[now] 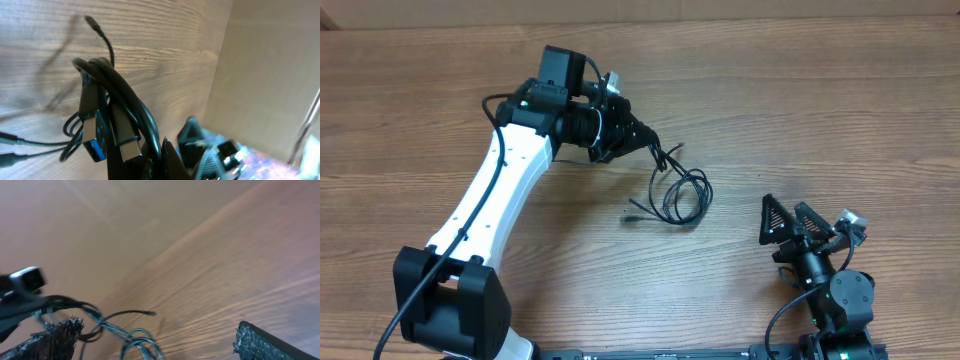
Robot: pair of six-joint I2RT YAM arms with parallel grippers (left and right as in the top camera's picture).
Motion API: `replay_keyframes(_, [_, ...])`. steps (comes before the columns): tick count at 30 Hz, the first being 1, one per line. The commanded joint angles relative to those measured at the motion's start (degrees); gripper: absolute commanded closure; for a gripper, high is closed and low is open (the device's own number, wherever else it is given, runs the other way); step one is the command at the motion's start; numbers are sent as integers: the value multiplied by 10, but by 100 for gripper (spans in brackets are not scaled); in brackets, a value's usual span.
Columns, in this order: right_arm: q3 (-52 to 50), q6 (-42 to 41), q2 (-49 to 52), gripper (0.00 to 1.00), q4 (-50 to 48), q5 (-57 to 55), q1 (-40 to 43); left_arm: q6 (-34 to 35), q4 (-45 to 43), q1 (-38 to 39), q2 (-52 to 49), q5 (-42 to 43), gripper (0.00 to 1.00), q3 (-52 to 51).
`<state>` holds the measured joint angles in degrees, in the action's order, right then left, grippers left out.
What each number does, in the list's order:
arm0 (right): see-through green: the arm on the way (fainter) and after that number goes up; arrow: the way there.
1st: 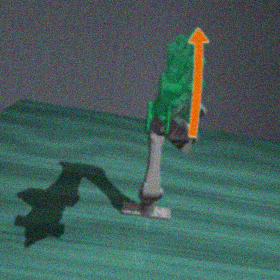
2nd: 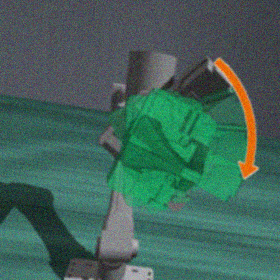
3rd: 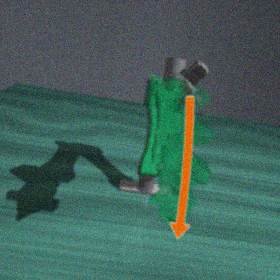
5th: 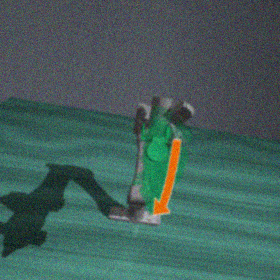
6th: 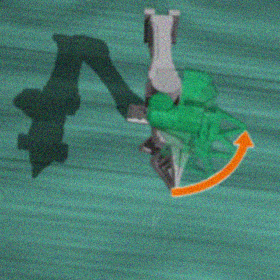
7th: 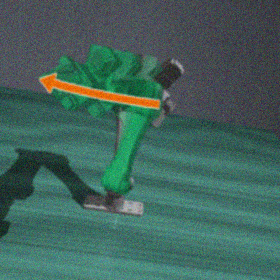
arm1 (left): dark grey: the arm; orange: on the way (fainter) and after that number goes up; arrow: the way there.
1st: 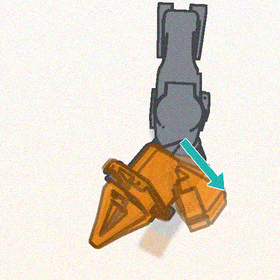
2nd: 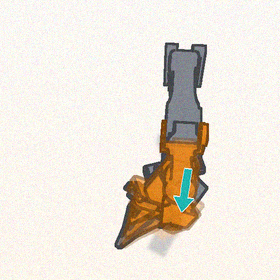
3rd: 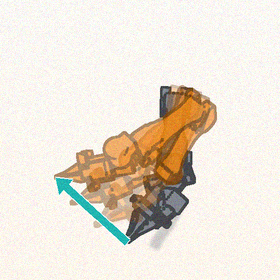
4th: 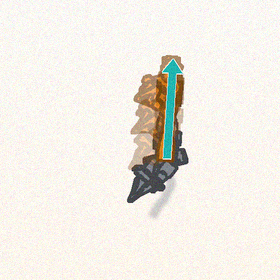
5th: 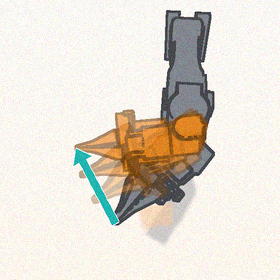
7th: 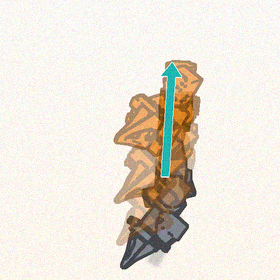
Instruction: Untangle cables
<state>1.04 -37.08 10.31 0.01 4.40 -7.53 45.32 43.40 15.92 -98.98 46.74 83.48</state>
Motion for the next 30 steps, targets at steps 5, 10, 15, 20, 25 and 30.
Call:
replay_keyframes(5, [-6, 29, 1, 0, -47, 119, 2, 273, -7, 71, 12, -67, 96, 15])
replay_keyframes(10, [-6, 31, 1, 0, -51, 137, 2, 373, -52, 115, 12, -114, 96, 16])
replay_keyframes(15, [-6, 46, 1, 0, -52, 155, 2, 487, -76, 150, 12, -148, 96, 15])
replay_keyframes(20, [-6, 61, 1, 5, -56, 172, 2, 566, -112, 168, 12, -162, 96, 15])
replay_keyframes(25, [-6, 39, 1, 4, -60, 171, 2, 662, -128, 171, 12, -170, 96, 15])
replay_keyframes(30, [-6, -22, 1, 8, -86, 167, 2, 722, -128, 172, 12, -166, 96, 15])
